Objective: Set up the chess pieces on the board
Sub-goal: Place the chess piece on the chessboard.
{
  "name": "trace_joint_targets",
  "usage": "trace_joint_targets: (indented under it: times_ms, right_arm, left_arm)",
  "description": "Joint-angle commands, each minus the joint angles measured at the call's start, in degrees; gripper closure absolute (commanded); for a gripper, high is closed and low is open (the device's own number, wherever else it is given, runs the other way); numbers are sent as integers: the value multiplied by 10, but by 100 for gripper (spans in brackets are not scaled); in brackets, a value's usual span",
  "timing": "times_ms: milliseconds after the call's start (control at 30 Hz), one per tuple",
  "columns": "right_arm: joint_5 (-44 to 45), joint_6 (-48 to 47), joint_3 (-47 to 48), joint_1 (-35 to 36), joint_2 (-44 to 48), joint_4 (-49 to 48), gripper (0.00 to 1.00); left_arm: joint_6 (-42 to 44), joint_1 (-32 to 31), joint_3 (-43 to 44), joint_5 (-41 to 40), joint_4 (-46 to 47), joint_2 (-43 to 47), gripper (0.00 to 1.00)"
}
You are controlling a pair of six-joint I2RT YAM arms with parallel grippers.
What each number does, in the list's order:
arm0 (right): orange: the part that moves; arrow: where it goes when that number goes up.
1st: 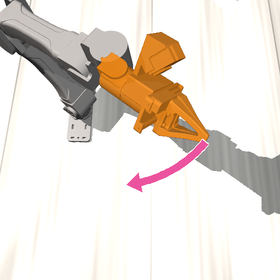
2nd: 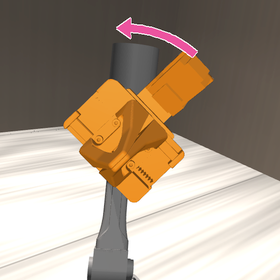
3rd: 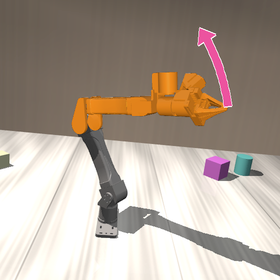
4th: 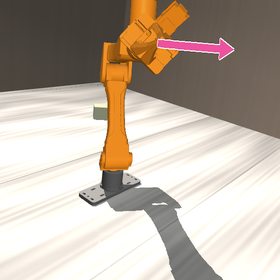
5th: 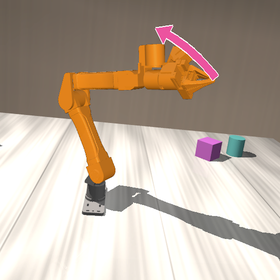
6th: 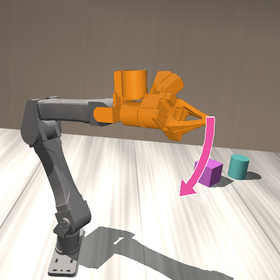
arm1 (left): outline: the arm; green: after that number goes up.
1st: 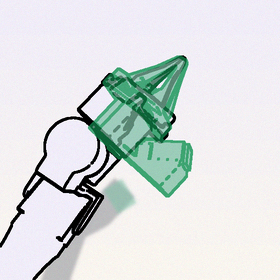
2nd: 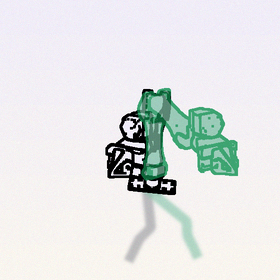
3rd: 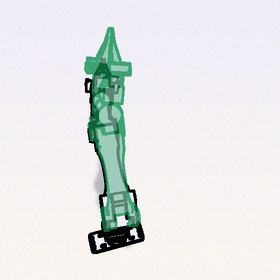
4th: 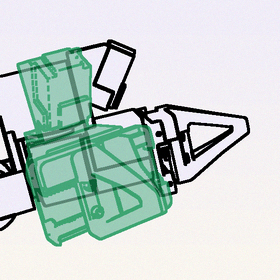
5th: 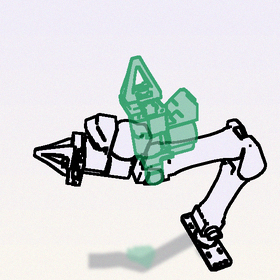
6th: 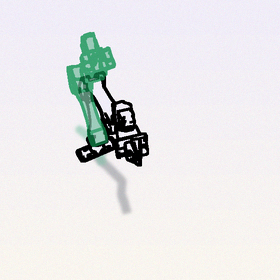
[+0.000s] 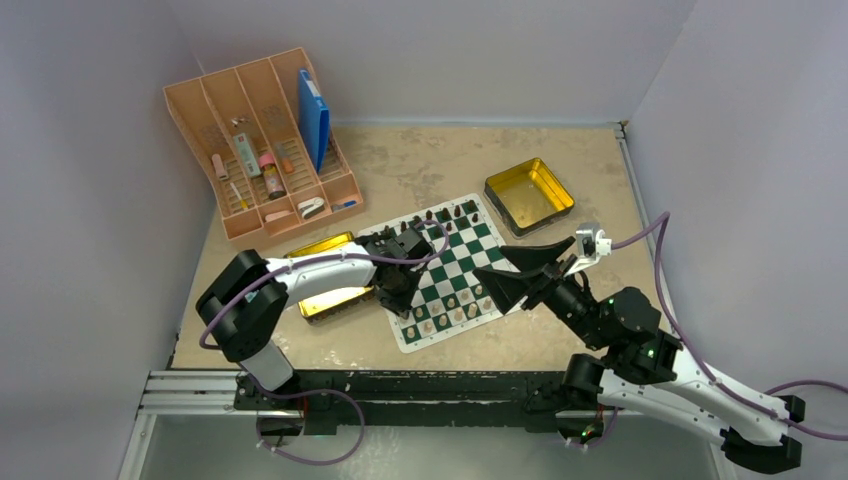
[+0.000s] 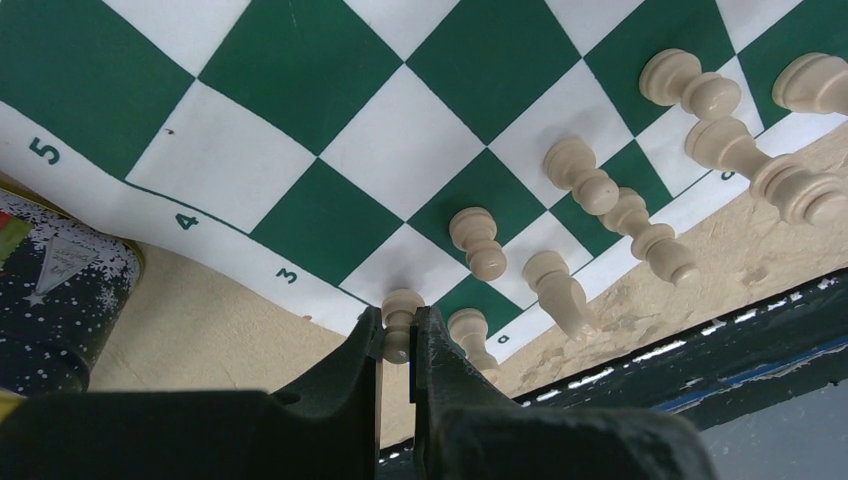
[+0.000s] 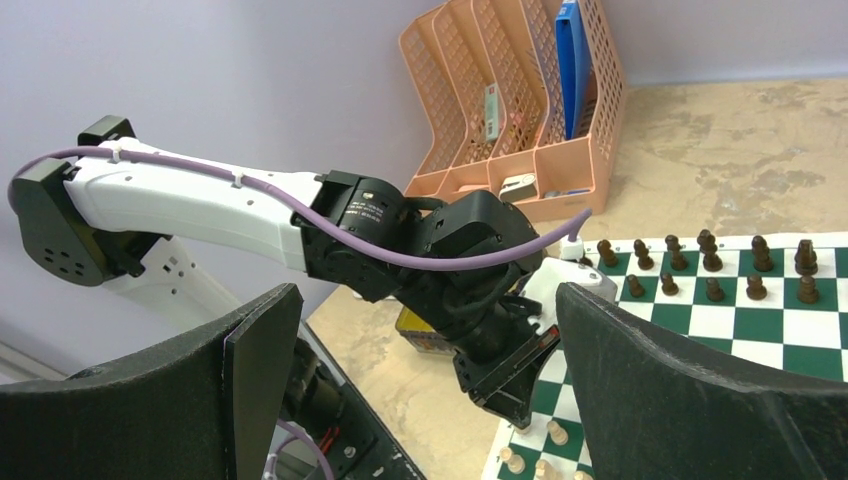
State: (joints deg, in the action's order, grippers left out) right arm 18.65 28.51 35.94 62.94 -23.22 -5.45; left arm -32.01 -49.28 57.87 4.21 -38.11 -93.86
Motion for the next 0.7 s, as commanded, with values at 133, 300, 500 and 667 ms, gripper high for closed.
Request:
trace_joint_targets:
  times_ms: [133, 300, 500, 667]
  right_arm:
    - [16, 8, 20, 0, 2, -17, 1]
    - [17, 8, 23, 0, 4, -13, 1]
    - [21, 7, 23, 0, 8, -10, 1]
    - [19, 8, 24, 0, 5, -11, 1]
  left_arm:
    - [-9, -7, 0, -2, 17, -5, 100]
    - [-11, -8, 0, -10, 19, -10, 96]
    - [-16, -10, 0, -10, 22, -4, 83]
    - [-16, -12, 0, -8, 20, 4, 80]
